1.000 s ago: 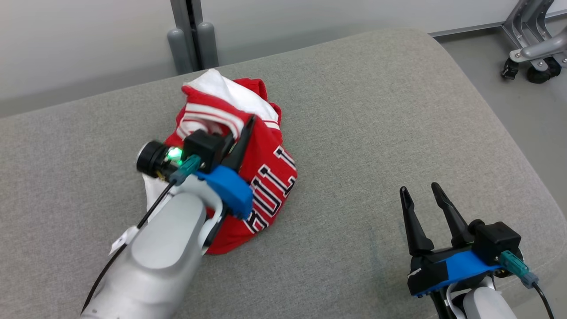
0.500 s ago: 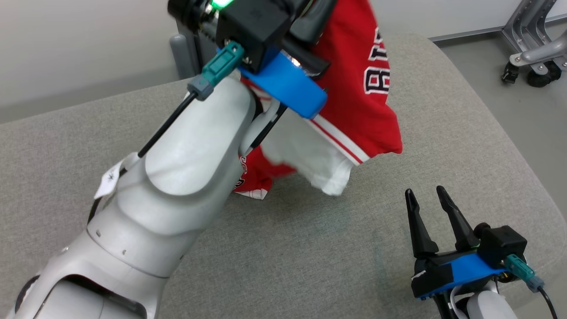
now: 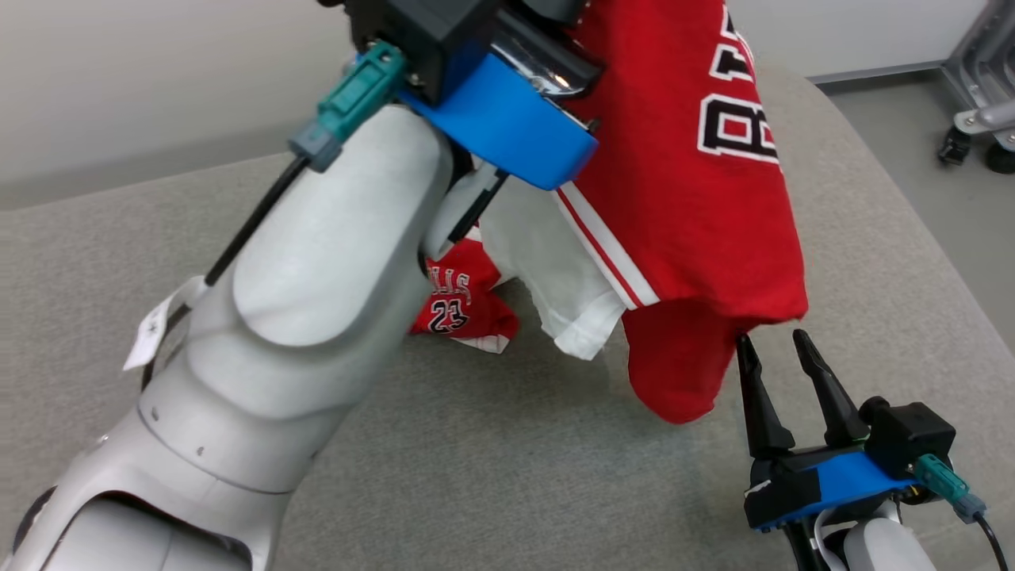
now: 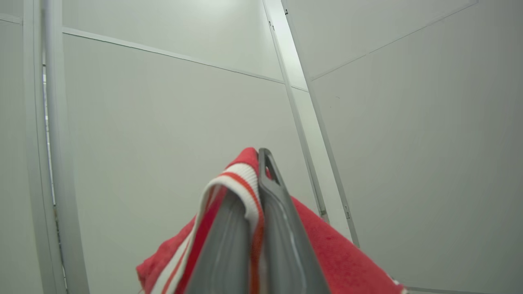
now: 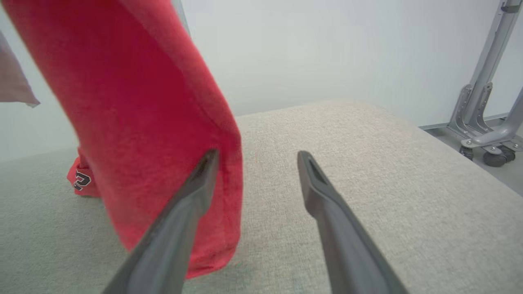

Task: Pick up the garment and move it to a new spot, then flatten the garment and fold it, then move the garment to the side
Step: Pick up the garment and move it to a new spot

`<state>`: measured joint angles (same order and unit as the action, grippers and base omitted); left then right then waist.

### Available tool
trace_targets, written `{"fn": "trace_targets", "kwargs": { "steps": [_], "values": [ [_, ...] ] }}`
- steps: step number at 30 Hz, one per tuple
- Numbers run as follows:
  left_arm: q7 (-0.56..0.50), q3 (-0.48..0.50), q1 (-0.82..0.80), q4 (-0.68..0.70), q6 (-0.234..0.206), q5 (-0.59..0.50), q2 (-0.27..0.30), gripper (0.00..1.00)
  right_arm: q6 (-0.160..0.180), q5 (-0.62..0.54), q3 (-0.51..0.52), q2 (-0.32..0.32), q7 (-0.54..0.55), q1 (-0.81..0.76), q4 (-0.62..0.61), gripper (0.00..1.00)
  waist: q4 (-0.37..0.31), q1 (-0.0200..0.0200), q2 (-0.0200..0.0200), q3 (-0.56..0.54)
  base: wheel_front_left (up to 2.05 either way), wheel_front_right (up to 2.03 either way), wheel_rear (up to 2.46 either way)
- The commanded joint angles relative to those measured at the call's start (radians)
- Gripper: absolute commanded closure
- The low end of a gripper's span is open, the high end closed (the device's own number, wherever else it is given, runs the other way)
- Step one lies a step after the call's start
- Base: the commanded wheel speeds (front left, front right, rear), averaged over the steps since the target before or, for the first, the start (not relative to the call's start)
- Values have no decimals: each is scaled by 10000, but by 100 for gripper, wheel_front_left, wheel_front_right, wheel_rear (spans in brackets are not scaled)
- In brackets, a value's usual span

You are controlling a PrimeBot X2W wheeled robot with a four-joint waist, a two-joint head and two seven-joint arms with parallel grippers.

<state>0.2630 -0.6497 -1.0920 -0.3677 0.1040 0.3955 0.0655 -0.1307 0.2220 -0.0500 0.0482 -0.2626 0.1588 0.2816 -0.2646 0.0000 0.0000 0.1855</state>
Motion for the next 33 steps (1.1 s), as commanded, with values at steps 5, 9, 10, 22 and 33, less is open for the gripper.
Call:
{"fn": "trace_targets", "kwargs": {
  "steps": [5,9,10,22,33],
  "values": [
    [26,492,505,425,-185,-93,588,100,-1,-154,138,46,-34,-153,-172,0,760,0,0,16,0,0,0],
    [28,869,797,754,-356,-27,1040,100,-1,-302,177,44,-36,-166,-233,0,1487,0,0,-15,0,0,0],
    [26,956,886,842,-394,-15,1150,100,-1,-325,202,46,-34,-167,-249,0,1693,0,0,-29,0,0,0],
    [7,2208,1656,1695,-905,416,2548,100,-1,-689,283,43,-36,-43,-406,0,4262,0,0,134,0,0,0],
    [16,3053,2839,1932,-1324,833,3291,100,-1,-1011,85,49,-36,94,-402,0,6183,0,0,325,0,0,0]
  ]
}}
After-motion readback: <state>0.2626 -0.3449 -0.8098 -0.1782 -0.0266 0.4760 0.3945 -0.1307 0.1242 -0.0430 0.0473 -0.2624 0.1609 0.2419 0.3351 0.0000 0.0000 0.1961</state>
